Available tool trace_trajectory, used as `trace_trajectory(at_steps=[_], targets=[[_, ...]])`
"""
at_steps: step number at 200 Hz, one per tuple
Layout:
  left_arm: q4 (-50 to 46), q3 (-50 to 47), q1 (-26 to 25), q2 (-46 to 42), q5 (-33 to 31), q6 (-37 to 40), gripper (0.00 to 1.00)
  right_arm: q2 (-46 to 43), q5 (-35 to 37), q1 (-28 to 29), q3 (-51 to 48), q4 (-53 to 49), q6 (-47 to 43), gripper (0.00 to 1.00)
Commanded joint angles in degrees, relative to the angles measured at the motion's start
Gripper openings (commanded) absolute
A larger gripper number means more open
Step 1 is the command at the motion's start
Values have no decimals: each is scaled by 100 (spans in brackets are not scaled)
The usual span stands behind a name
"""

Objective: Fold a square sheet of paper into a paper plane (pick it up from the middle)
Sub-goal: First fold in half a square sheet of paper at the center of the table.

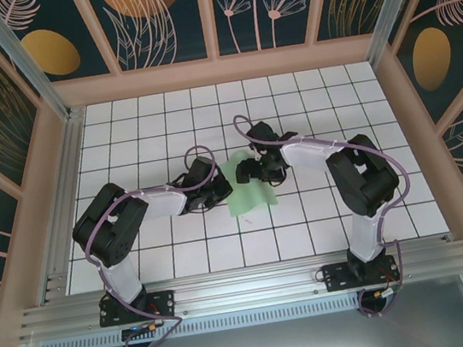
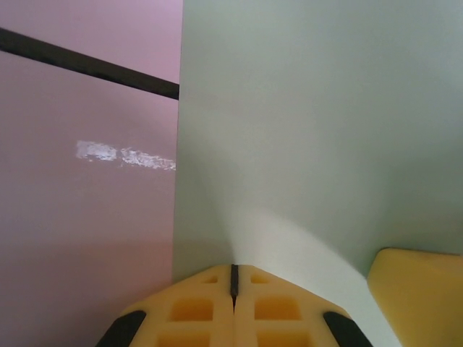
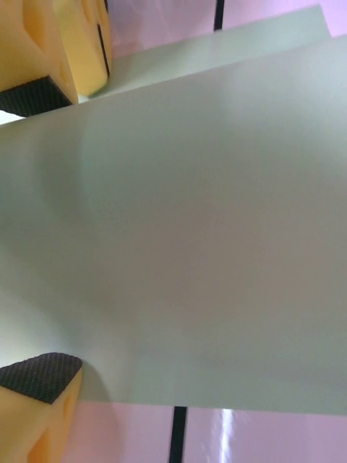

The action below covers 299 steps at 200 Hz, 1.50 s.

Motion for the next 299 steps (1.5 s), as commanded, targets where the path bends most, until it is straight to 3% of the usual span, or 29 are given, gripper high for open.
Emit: trace_trajectory(at_steps=[1,49,85,129,164,202,245,299], targets=[[-235,-88,-28,283,106,65,1,138,-474,111,111,79,35,79],[-122,-88,-28,5,162,111,2,-125,-602,98,-246,663,356,46],[-14,-237,215,-559,321,146,12,-677,-1251,-156,-941,1681,633,32],[952,-1103,867,-1630,1069,-71,42,-1162,-2905,-609,-1711,3386,1114,26],[2174,-1634,982,-2089,1712,-81,69,-1284,-3815,-733,-1880,4318,1611,25],[2710,-1733,995,-2306,2061,91,84,-1405,-4570,-789,-1838,4928,2044,25],[3685,-2002,1095,-2288,2349,16,79,-1364,-4839,-796,-1807,5112,2230,25],[5628,-2524,1132,-1964,2453,-733,41,-1321,-4875,-816,-1885,5244,2306,25]])
